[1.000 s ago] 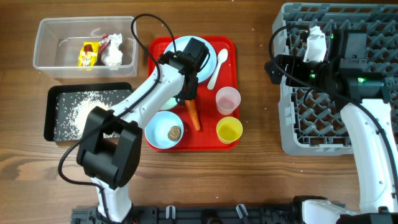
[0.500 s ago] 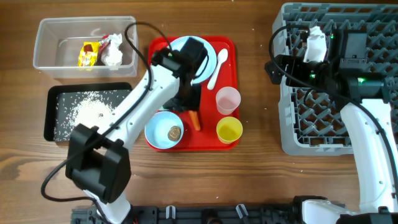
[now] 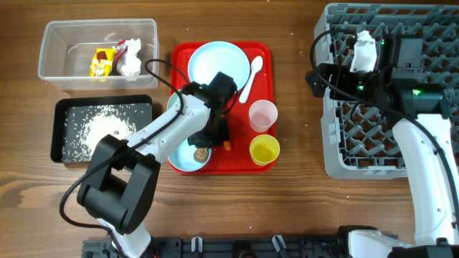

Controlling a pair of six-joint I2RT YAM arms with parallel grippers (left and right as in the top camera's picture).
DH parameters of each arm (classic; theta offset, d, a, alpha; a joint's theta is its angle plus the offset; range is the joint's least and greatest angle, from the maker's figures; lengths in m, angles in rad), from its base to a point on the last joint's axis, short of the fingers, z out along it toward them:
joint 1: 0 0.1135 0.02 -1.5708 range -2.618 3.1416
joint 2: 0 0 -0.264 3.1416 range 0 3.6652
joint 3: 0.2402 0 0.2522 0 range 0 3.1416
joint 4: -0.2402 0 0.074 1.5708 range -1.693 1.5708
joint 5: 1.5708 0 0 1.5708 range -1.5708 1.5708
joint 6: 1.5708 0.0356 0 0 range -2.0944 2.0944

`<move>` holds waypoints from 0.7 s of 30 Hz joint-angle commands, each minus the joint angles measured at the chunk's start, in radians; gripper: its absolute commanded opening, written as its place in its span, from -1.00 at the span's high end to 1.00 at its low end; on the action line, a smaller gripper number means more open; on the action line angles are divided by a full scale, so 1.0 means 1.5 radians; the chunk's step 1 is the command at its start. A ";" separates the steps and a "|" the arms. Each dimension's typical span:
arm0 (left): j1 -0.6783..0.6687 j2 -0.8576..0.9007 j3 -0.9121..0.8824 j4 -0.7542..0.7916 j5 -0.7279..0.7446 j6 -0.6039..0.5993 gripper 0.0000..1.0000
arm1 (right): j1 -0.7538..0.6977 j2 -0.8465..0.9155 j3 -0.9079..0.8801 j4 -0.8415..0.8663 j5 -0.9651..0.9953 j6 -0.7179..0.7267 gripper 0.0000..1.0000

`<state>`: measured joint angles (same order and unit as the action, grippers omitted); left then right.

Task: Sort waste into correct bins and load items into the dishwasher rack
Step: 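Grasp the blue bowl holding the cookie with the left gripper, then tip the blue bowl over the black tray to dump the cookie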

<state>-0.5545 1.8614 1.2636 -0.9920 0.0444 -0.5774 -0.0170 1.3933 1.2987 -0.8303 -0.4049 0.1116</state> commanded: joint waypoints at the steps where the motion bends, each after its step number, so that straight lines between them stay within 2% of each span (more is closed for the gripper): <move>1: -0.002 0.000 -0.009 0.011 -0.001 -0.010 0.75 | -0.001 0.007 0.014 0.000 0.014 -0.005 -0.99; 3: -0.002 0.000 -0.009 0.011 -0.001 -0.010 0.92 | -0.001 0.007 0.014 0.000 0.015 -0.005 -0.98; 9: -0.002 -0.039 0.029 -0.026 0.012 -0.010 0.92 | -0.001 0.007 0.014 0.002 0.015 -0.004 -0.99; 12: -0.002 -0.095 0.079 -0.084 0.012 -0.004 0.92 | -0.001 0.007 0.014 0.002 0.015 -0.005 -0.99; 15: 0.002 -0.162 0.094 -0.099 0.020 -0.002 0.92 | -0.001 0.007 0.014 0.002 0.017 -0.005 -0.99; 18: 0.051 -0.248 0.094 -0.103 0.023 0.001 0.92 | -0.001 0.007 0.014 0.003 0.017 -0.005 -0.99; 21: 0.164 -0.305 0.094 -0.115 0.023 0.039 0.92 | -0.001 0.007 0.014 0.005 0.017 -0.004 -0.99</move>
<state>-0.4667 1.4906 1.3853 -1.1484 0.0772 -0.5774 -0.0170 1.3933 1.2987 -0.8291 -0.3954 0.1116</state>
